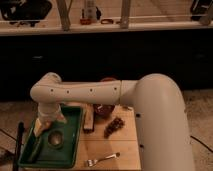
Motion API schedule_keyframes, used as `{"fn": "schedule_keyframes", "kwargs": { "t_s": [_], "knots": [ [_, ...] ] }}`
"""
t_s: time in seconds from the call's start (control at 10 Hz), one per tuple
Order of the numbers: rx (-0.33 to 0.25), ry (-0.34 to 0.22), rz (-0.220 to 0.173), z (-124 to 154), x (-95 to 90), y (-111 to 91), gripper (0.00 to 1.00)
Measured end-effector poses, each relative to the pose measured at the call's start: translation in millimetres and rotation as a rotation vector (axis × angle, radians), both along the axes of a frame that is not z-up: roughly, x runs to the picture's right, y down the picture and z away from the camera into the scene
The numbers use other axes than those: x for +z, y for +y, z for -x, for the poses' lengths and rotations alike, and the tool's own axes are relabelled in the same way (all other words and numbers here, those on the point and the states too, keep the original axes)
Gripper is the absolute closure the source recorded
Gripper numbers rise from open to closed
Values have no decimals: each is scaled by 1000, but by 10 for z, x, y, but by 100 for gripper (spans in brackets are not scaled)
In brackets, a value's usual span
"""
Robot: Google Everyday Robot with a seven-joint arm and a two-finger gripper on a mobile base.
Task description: Stack cups into tray
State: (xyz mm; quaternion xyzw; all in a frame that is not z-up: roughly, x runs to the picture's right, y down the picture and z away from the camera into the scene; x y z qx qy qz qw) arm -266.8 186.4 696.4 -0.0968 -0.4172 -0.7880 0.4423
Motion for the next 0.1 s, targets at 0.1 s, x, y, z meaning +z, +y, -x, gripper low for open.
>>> {"fn": "schedule_keyframes", "kwargs": {
  "t_s": [0.1],
  "knots": [
    [0, 0, 0, 0, 0, 0, 20]
  ]
}}
